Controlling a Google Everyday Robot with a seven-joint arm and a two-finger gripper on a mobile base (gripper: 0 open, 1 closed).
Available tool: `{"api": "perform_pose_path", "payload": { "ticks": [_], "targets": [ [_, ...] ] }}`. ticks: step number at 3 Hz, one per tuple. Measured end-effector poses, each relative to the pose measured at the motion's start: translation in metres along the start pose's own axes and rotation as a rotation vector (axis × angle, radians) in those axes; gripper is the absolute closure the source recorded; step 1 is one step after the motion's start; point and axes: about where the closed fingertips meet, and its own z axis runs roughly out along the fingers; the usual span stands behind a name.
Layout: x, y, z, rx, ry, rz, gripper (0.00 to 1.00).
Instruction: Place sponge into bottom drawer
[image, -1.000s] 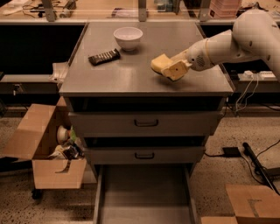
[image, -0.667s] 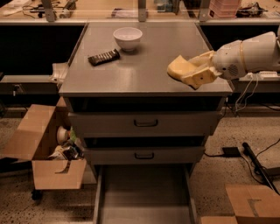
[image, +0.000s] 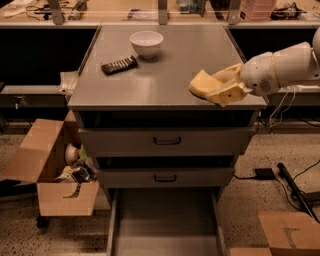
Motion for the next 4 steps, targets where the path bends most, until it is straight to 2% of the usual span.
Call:
{"api": "perform_pose_path", "payload": {
  "ticks": [1, 2, 3, 4],
  "targets": [
    [0.026, 0.028, -0.001, -0.026, 0.056, -0.106, 1.00],
    [0.104, 0.095, 0.012, -0.147, 0.156, -0.152, 1.00],
    [0.161, 0.131, 0.023, -0.237, 0.221, -0.103, 1.00],
    [0.161, 0.131, 0.023, -0.237, 0.221, -0.103, 1.00]
  ]
}}
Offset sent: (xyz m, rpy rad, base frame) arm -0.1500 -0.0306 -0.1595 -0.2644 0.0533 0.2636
